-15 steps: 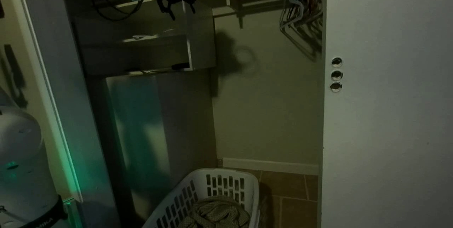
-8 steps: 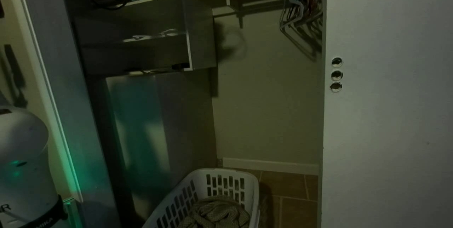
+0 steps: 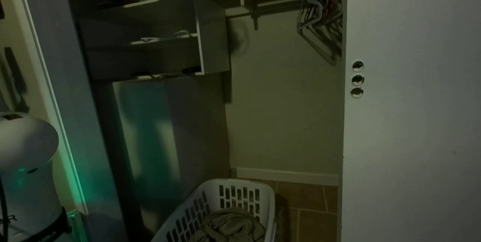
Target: Put the round black object on the first shelf
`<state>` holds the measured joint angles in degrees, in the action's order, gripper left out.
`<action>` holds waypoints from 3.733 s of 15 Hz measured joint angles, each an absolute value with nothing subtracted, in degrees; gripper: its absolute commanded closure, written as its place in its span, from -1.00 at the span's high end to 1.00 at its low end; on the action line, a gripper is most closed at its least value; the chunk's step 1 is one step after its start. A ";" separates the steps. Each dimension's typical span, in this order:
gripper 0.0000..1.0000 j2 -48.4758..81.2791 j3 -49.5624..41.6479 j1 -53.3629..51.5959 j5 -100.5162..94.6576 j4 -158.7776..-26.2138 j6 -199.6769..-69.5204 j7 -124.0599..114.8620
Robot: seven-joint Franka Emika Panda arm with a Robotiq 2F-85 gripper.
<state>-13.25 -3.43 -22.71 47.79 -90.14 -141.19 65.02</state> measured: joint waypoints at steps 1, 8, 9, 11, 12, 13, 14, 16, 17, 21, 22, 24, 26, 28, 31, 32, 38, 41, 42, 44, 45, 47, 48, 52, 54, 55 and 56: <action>1.00 -12.56 -3.42 -22.83 48.82 -89.46 -141.19 65.76; 1.00 -11.57 -1.20 -20.19 49.34 -88.40 -141.26 65.63; 1.00 -11.34 -0.48 -19.39 49.34 -88.38 -141.44 65.20; 1.00 -10.55 0.70 -18.31 49.34 -88.10 -142.29 63.99; 1.00 -10.04 1.17 -17.95 49.34 -87.77 -142.75 63.24; 1.00 -9.41 1.61 -17.62 49.37 -87.20 -143.26 62.46; 1.00 -8.78 1.70 -17.62 49.37 -86.58 -143.74 61.83; 1.00 -7.56 1.67 -17.65 49.37 -85.23 -144.50 60.47; 1.00 -6.94 1.65 -17.65 49.37 -84.50 -144.62 59.84; 1.00 -3.97 1.67 -17.75 49.37 -81.06 -144.57 57.98; 1.00 -3.10 1.70 -17.80 49.37 -80.10 -144.47 57.78; 1.00 -1.45 1.74 -17.92 49.37 -78.19 -144.21 57.57; 1.00 0.14 1.79 -18.02 49.37 -76.19 -143.92 57.56; 1.00 1.59 1.85 -18.09 49.37 -74.31 -143.53 57.52; 1.00 3.67 2.09 -18.14 49.37 -71.64 -142.98 57.30; 0.88 4.36 2.20 -18.14 49.37 -70.81 -142.70 57.13; -0.09 7.63 2.42 -18.16 49.37 -67.01 -140.78 55.89; -0.46 8.55 2.42 -18.15 49.37 -65.81 -140.34 55.25; -0.50 8.73 2.42 -18.14 49.37 -65.45 -140.14 54.92; -0.32 8.94 2.42 -18.15 49.37 -65.02 -139.67 54.34; 0.43 8.97 2.42 -18.14 49.37 -64.91 -139.47 54.17; -0.02 8.99 2.41 -18.13 49.37 -64.73 -139.00 53.91; -0.37 9.02 2.41 -18.13 49.37 -64.65 -138.78 53.75; -0.60 9.18 2.39 -18.13 49.33 -64.24 -138.58 53.32; -0.60 9.17 2.29 -18.13 49.19 -64.18 -138.57 53.02; -0.60 9.11 2.25 -18.13 49.00 -64.16 -138.57 52.83; -0.60 8.99 2.23 -18.13 48.82 -64.15 -138.57 52.58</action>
<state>8.99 2.23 -18.13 48.82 -64.15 -138.57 52.58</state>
